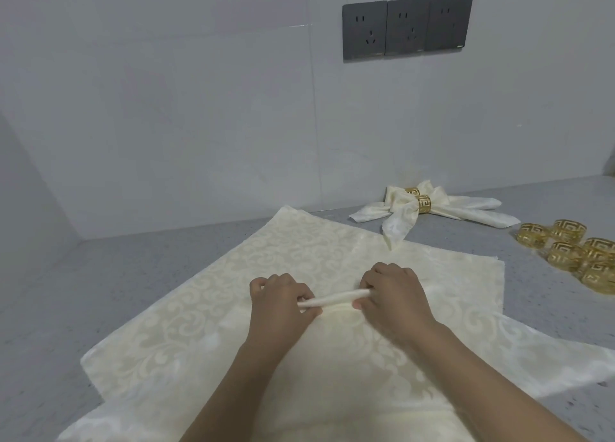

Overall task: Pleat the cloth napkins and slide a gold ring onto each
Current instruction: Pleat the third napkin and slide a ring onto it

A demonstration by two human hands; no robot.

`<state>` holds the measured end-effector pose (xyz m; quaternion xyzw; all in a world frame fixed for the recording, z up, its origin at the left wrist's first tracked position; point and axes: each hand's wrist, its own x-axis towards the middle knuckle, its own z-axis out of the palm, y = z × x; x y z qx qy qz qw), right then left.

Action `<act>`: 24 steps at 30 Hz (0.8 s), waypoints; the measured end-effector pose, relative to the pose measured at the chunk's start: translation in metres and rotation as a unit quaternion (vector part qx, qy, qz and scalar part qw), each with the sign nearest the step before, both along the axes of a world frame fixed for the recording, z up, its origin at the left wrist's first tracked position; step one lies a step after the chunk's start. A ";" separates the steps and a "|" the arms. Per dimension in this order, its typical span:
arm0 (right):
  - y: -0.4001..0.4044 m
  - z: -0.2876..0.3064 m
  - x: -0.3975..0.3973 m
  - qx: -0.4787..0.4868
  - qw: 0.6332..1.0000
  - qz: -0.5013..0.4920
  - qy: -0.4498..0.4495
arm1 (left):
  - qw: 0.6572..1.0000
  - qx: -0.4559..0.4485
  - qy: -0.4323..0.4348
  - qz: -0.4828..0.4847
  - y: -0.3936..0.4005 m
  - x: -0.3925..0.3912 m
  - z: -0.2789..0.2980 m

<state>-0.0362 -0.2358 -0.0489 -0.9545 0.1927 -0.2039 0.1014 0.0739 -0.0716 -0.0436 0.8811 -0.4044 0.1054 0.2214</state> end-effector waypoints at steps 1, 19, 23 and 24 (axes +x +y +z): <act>0.001 0.001 -0.001 0.001 1.000 0.005 0.001 | 1.000 -0.005 -0.007 -0.005 0.001 -0.001 0.000; -0.006 0.028 -0.025 0.123 0.978 0.060 0.158 | 0.958 0.023 0.263 -0.108 0.031 0.008 0.016; -0.011 0.028 -0.027 0.164 0.972 0.070 0.150 | 0.948 0.006 0.303 -0.100 0.030 0.008 0.017; -0.011 0.027 -0.027 0.165 0.973 0.072 0.144 | 0.949 -0.004 0.303 -0.088 0.027 0.008 0.015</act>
